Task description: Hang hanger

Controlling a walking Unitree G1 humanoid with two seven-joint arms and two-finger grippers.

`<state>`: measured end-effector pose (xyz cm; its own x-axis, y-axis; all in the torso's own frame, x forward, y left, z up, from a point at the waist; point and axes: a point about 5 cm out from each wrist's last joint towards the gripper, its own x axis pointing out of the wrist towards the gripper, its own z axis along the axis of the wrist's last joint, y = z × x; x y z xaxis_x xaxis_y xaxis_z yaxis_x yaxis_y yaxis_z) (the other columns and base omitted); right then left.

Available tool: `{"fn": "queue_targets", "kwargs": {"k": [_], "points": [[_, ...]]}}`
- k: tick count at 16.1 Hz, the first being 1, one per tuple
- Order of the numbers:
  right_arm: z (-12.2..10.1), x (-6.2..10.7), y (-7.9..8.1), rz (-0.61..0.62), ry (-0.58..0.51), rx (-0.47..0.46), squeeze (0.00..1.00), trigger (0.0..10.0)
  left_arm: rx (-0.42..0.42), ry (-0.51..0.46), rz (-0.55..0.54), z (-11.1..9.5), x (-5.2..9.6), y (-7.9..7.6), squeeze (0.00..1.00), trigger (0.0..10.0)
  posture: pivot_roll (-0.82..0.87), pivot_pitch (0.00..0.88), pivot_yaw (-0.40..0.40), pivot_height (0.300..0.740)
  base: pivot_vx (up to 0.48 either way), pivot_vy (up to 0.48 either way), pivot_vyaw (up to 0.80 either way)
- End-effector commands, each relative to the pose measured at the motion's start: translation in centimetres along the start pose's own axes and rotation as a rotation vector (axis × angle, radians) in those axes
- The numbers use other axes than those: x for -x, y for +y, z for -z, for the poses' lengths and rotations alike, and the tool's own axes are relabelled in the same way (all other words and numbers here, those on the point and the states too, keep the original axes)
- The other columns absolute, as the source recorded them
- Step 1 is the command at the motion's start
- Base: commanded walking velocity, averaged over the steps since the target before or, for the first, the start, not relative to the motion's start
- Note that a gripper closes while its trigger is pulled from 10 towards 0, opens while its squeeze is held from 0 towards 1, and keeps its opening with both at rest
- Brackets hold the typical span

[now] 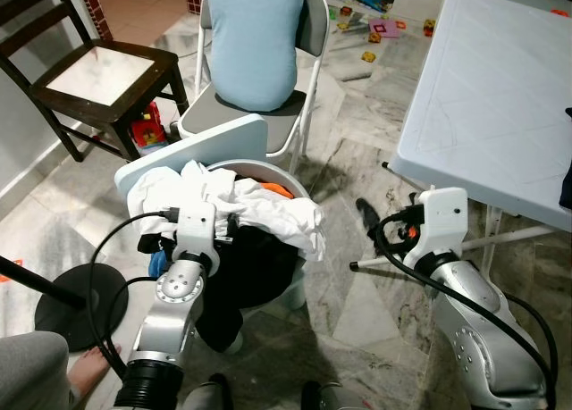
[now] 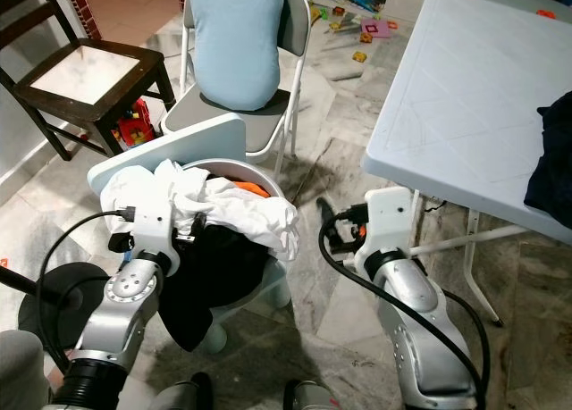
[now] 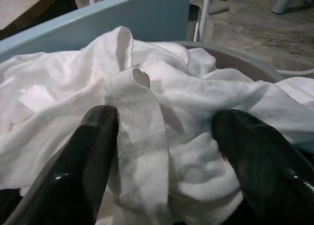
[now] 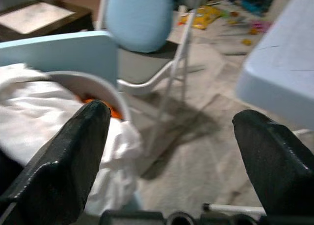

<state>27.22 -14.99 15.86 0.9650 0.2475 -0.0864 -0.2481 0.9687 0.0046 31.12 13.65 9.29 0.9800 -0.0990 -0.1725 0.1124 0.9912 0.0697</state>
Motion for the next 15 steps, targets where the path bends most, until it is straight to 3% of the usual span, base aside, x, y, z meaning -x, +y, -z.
{"fn": "queue_targets", "kwargs": {"k": [1,6,12,14,15], "points": [[-0.3,0.4,0.6,-0.053,-0.001,-0.009,0.00,10.0,-0.009,0.023,0.023,0.6,0.0,-0.7,0.00,0.0,-0.14,0.260,-0.093,0.740,0.000,0.000,0.00],[0.0,0.0,1.1,-0.076,0.019,0.000,0.00,10.0,-0.053,0.045,-0.064,2.0,1.0,-0.4,0.00,0.0,-0.11,0.255,-0.102,0.740,0.000,0.000,0.00],[0.3,-0.2,1.2,-0.066,0.025,-0.002,0.00,10.0,-0.050,0.028,-0.057,2.2,1.4,-1.0,0.00,0.0,-0.10,0.238,-0.089,0.740,0.000,0.000,0.00],[0.3,-0.2,1.1,-0.064,0.024,-0.002,0.00,10.0,-0.075,-0.025,-0.110,1.3,1.3,-0.5,0.00,0.0,-0.10,0.235,-0.087,0.740,0.000,0.000,0.00],[0.3,-0.3,1.0,-0.056,0.018,-0.001,0.00,10.0,-0.102,-0.054,-0.210,0.8,1.4,0.5,0.00,0.0,-0.10,0.232,-0.087,0.740,0.000,0.000,0.00]]}}
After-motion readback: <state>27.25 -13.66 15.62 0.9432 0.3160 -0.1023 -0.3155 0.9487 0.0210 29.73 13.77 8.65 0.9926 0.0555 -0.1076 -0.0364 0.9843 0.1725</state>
